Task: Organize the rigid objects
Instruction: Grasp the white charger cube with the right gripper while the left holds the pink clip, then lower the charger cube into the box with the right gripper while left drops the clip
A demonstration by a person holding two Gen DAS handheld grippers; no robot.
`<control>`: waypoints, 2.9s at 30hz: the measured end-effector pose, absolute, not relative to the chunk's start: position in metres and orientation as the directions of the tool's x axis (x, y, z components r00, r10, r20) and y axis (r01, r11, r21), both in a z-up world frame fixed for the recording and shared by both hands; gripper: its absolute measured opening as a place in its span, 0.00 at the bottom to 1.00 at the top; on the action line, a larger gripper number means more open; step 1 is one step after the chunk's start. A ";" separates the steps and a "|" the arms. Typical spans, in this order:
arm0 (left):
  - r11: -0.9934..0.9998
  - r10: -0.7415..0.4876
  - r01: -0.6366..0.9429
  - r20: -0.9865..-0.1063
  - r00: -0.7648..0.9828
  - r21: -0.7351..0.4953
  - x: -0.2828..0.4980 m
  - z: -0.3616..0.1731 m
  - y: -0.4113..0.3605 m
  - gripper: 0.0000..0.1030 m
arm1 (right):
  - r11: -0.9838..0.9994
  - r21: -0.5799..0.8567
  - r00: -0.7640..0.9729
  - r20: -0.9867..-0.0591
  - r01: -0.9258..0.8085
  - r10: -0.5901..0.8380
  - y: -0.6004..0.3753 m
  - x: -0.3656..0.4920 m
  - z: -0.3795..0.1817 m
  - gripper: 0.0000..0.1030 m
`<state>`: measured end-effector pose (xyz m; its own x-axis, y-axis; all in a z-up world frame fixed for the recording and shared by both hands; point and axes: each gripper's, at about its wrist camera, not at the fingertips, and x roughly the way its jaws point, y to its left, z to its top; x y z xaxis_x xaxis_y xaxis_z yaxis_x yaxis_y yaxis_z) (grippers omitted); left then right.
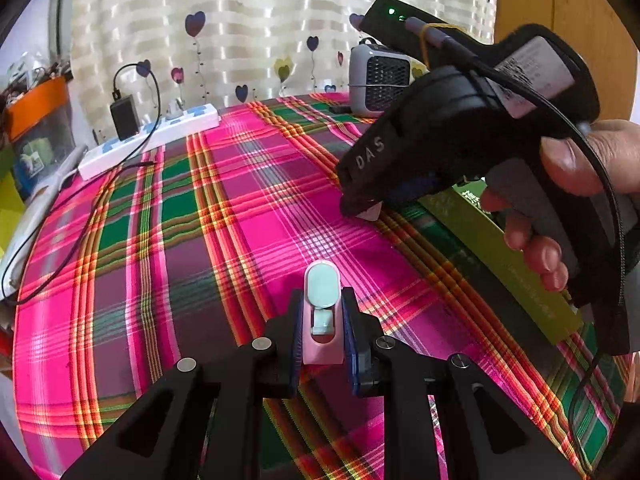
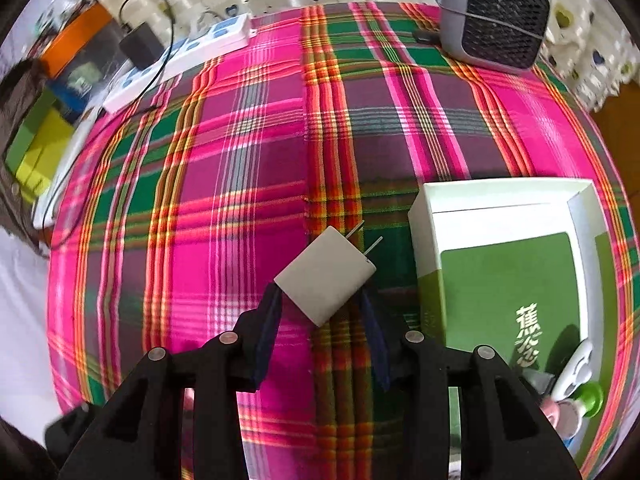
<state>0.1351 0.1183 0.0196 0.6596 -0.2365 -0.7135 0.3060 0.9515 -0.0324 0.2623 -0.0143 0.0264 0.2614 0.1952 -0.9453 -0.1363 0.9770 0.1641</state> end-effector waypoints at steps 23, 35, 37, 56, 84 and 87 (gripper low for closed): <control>0.961 -0.234 0.271 -0.695 0.680 -0.057 0.133 0.025 0.130 0.16 | 0.931 0.211 0.276 -0.915 -0.297 0.295 -0.001 0.280 0.043 0.41; 0.962 -0.225 0.268 -0.702 0.675 -0.051 0.135 0.023 0.129 0.16 | 0.789 0.009 0.297 -0.924 -0.614 0.241 0.020 0.279 0.038 0.48; 0.961 -0.225 0.271 -0.704 0.674 -0.048 0.135 0.023 0.129 0.16 | 0.769 0.014 0.280 -0.927 -0.639 0.249 0.021 0.277 0.035 0.48; 0.971 -0.205 0.232 -0.687 0.697 -0.053 0.133 0.032 0.124 0.16 | 0.746 -0.068 0.360 -0.903 -0.662 0.236 0.022 0.246 0.043 0.41; 0.899 -0.361 0.434 -0.654 0.665 -0.056 0.122 0.063 -0.032 0.16 | 0.845 -0.027 0.472 -0.838 -0.534 0.272 -0.149 0.183 0.083 0.41; 0.886 -0.372 0.460 -0.669 0.644 -0.050 0.122 0.057 -0.047 0.16 | 0.855 -0.013 0.455 -0.851 -0.518 0.263 -0.164 0.183 0.072 0.41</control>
